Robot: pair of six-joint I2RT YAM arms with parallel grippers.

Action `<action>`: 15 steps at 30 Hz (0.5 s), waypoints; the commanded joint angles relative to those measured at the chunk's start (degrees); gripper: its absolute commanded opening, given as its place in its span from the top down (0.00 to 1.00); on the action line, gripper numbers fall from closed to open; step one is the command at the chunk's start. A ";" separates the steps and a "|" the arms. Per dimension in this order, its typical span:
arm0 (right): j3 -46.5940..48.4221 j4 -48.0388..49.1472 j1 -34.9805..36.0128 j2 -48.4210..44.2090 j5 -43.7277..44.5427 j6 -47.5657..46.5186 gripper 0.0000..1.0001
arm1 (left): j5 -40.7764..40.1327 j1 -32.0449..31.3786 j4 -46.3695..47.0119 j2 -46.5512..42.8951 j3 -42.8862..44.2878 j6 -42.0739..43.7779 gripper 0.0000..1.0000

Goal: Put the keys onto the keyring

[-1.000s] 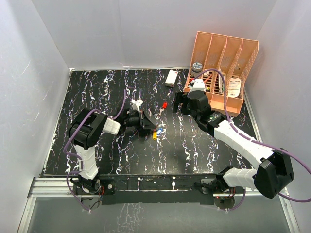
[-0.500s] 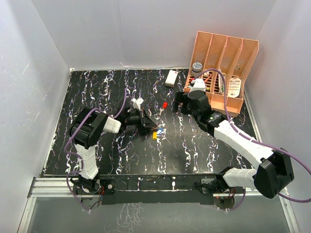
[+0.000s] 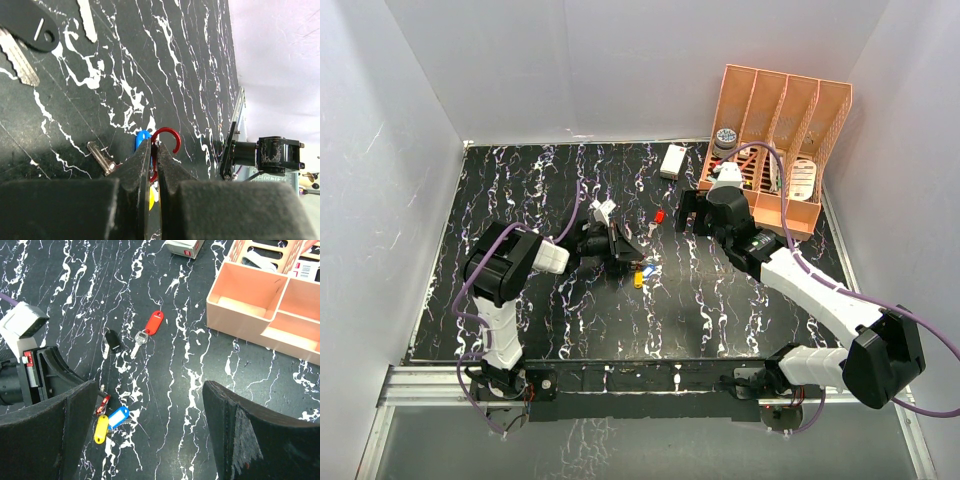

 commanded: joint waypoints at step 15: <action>-1.29 3.22 -1.00 -2.97 0.65 -0.29 0.15 | 0.75 -0.27 27.58 -6.73 -6.30 -2.08 1.00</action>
